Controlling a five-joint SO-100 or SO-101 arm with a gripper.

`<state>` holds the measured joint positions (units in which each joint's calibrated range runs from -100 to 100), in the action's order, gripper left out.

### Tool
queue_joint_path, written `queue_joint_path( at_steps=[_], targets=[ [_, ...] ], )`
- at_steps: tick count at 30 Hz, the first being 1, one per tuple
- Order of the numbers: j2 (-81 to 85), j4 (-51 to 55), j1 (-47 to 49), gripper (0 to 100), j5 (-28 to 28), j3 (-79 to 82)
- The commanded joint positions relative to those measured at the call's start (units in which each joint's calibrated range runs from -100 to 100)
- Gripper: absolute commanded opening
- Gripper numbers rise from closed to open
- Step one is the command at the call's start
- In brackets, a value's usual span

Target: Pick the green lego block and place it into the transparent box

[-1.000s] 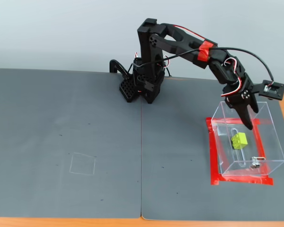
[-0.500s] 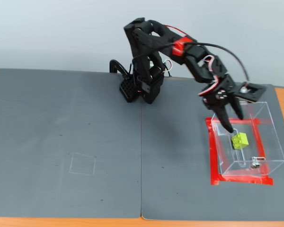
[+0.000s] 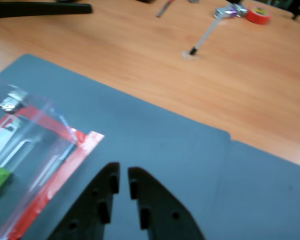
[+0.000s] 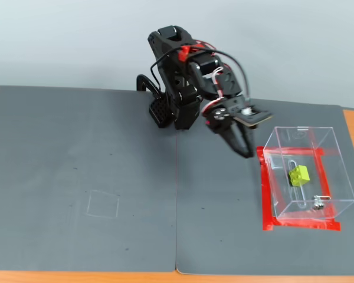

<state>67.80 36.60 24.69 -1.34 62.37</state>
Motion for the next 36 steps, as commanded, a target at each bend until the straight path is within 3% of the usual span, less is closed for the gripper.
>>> queue_joint_path(
  at_steps=[1, 14, 20, 28, 36],
  targets=[
    [6.9, -0.1, -5.2, 2, 0.2, 6.0],
    [30.1, -0.1, -16.0, 2, 0.2, 33.6],
    [31.5, 0.3, -16.1, 2, 0.0, 37.3],
    [31.7, 11.1, -16.8, 2, 0.0, 37.4],
    [31.7, 14.4, -16.7, 2, -0.2, 37.4]
  ],
)
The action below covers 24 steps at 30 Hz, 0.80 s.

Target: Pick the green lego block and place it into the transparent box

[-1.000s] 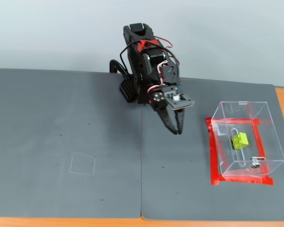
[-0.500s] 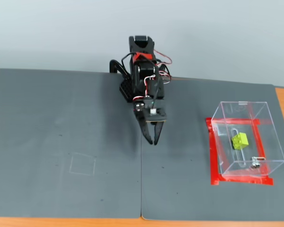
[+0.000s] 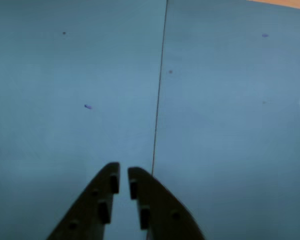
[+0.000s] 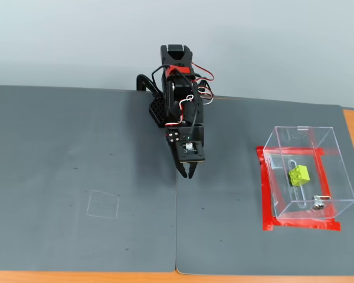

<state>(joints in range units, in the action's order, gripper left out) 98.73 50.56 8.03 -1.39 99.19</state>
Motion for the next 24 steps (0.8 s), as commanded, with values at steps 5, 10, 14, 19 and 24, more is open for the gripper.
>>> queue_joint_path(
  at_steps=[5, 10, 14, 19, 24],
  targets=[
    [0.8, 0.4, -0.1, 2, -0.1, 0.5],
    [0.6, 0.2, 0.0, 2, -0.2, 0.5],
    [0.6, 0.2, -0.1, 2, -0.2, 0.5],
    [0.6, 0.2, -0.1, 2, -0.2, 0.5],
    [0.6, 0.2, -0.1, 2, -0.2, 0.5]
  ],
)
